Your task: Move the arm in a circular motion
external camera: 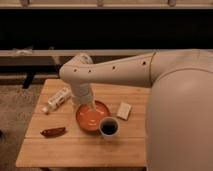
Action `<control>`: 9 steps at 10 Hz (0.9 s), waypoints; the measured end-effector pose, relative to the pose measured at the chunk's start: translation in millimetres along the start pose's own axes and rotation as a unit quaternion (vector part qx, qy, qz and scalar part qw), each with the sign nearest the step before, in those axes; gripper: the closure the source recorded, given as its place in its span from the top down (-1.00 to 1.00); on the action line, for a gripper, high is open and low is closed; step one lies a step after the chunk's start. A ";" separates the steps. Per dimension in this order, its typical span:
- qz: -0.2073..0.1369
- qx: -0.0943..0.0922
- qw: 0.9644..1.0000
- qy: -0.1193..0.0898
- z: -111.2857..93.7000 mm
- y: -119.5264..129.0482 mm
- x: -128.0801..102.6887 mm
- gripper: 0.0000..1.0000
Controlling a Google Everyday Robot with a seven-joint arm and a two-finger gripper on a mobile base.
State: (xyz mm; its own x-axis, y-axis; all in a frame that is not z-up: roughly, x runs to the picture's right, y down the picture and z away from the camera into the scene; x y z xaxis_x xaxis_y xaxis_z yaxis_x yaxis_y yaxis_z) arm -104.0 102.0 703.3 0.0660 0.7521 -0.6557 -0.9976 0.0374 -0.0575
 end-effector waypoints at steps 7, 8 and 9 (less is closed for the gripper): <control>-0.001 0.000 1.000 0.000 0.1 0.2 0.3 0.30; -0.017 -0.003 1.000 -0.006 -3.0 4.7 1.5 0.30; -0.035 -0.006 0.999 -0.011 -5.3 15.2 3.9 0.30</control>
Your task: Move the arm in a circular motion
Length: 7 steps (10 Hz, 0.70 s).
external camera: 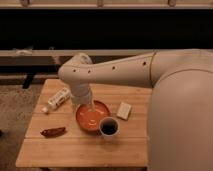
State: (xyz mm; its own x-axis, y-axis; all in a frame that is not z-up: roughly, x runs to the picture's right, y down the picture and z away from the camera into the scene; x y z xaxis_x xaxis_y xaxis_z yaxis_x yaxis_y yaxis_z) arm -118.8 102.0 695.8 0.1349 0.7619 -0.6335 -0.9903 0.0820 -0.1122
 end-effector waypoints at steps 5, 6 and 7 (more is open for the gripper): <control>-0.133 -0.012 0.991 -0.021 -11.5 118.9 27.9 0.30; -0.156 -0.014 0.988 -0.019 -14.1 132.9 39.6 0.30; -0.170 -0.014 0.985 -0.018 -16.0 139.8 49.0 0.30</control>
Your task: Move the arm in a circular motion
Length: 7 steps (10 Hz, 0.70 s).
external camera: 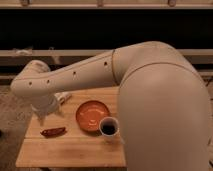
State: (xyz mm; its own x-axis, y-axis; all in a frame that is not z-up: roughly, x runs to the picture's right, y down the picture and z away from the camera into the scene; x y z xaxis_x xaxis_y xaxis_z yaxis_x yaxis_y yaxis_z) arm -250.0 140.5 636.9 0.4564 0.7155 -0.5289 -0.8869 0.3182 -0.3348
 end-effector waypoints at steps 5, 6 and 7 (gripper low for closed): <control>0.010 -0.001 1.000 0.015 -12.7 -18.9 60.8 0.30; 0.034 -0.003 0.999 0.016 -15.9 -37.9 79.1 0.30; 0.057 -0.005 0.998 0.017 -18.5 -54.5 96.0 0.30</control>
State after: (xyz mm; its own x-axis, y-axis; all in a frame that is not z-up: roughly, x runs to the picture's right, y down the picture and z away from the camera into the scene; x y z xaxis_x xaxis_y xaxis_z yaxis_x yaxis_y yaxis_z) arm -156.5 180.3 590.0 0.3556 0.7246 -0.5903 -0.9323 0.2303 -0.2789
